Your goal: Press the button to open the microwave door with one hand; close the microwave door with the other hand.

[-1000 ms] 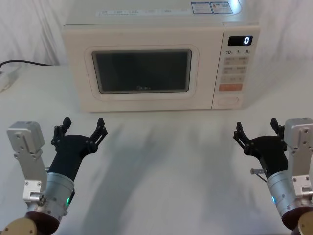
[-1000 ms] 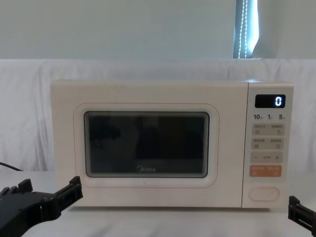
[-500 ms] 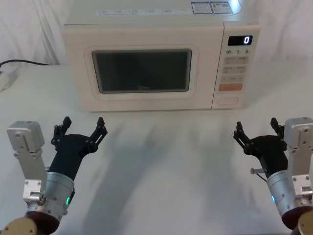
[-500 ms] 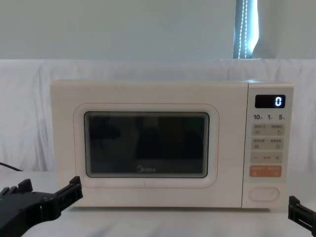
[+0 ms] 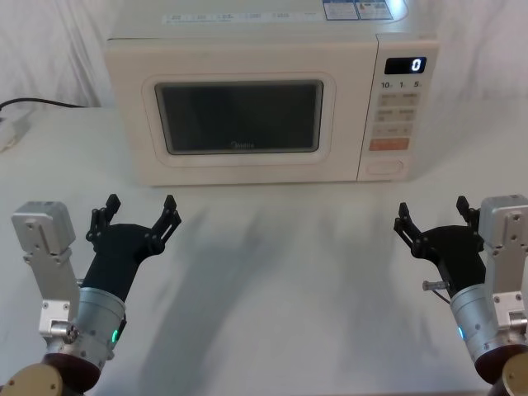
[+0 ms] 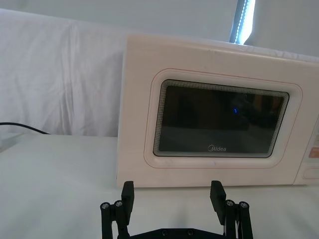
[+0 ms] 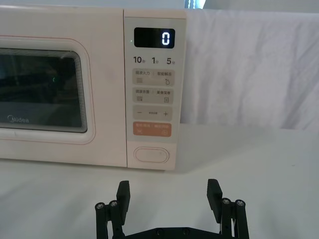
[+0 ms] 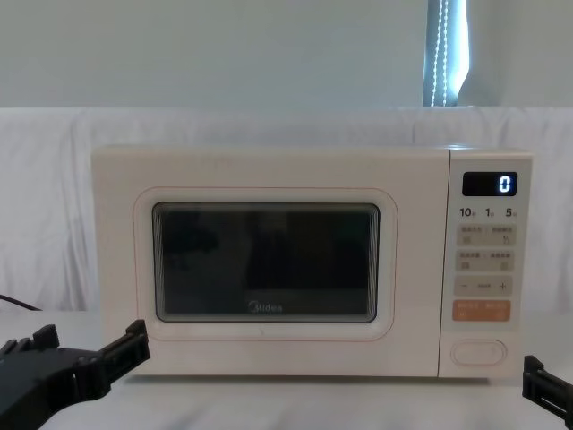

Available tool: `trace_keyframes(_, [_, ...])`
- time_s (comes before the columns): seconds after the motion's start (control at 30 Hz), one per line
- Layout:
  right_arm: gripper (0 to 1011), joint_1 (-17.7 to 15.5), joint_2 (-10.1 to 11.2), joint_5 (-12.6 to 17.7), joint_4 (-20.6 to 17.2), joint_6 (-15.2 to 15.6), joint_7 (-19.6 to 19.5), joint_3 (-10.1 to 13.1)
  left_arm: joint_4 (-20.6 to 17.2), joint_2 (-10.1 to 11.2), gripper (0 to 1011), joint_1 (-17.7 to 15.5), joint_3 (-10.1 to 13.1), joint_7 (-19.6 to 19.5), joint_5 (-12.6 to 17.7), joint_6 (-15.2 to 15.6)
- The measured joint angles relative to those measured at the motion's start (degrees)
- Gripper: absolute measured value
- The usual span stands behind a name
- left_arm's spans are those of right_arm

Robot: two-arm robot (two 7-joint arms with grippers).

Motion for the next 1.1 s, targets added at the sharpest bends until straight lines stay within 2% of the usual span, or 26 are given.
trace_keyframes(1.1, [1002, 0.00, 0.00, 0.00, 0.00, 0.00, 0.00, 0.00, 0.00, 0.00, 1001, 0.00, 0.00, 0.00, 0.00, 0.00])
